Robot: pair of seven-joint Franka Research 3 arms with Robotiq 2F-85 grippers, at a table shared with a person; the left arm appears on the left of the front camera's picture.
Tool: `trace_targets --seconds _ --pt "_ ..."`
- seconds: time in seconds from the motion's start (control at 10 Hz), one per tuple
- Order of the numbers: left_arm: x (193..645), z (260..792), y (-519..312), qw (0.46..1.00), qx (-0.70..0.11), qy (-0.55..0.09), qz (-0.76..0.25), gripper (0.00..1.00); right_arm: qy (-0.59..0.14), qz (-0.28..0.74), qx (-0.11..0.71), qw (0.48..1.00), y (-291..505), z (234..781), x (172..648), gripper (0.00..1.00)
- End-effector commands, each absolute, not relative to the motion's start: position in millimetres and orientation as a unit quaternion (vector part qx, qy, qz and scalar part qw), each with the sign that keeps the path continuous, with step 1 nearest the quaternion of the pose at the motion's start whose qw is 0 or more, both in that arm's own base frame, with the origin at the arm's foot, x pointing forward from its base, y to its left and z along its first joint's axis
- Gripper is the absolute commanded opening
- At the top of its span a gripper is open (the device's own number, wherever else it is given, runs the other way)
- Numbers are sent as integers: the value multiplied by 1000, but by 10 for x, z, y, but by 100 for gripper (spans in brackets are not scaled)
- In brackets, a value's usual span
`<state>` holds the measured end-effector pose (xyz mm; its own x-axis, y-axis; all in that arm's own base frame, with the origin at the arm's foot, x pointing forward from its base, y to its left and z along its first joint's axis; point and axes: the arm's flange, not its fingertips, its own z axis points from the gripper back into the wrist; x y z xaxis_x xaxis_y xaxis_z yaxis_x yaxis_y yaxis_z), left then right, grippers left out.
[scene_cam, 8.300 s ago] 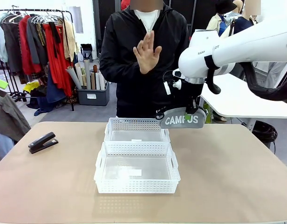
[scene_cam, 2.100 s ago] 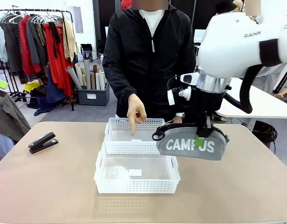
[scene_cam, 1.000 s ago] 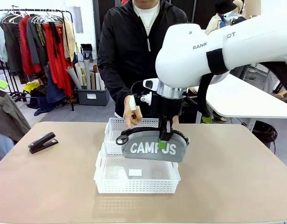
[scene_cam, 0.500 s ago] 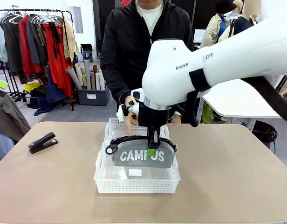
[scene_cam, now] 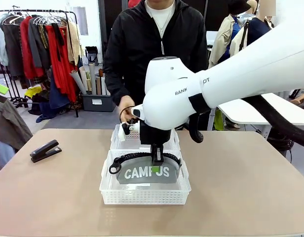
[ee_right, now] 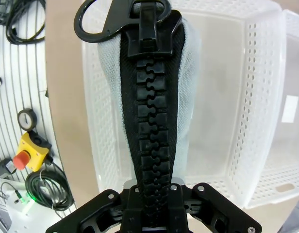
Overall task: Distribute items into two baskets.
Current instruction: Place the picked Pencil pouch into the Organizing basket as instructed by the person.
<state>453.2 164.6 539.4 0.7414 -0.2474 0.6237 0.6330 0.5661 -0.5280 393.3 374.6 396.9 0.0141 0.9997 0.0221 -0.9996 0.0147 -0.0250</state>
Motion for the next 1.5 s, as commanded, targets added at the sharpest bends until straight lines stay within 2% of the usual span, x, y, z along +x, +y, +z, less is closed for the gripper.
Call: trace_targets --seconds 0.0,0.8,1.4 --pt "4518 5408 1637 848 -387 -252 -260 100 -30 686 -21 726 3879 3920 3995 0" --pt "4518 5408 1637 848 -387 -252 -260 100 -18 678 -18 734 3944 3547 4147 0" --pt "4518 5408 1637 848 -387 -252 -260 100 -13 689 -8 725 3880 3559 4113 0"
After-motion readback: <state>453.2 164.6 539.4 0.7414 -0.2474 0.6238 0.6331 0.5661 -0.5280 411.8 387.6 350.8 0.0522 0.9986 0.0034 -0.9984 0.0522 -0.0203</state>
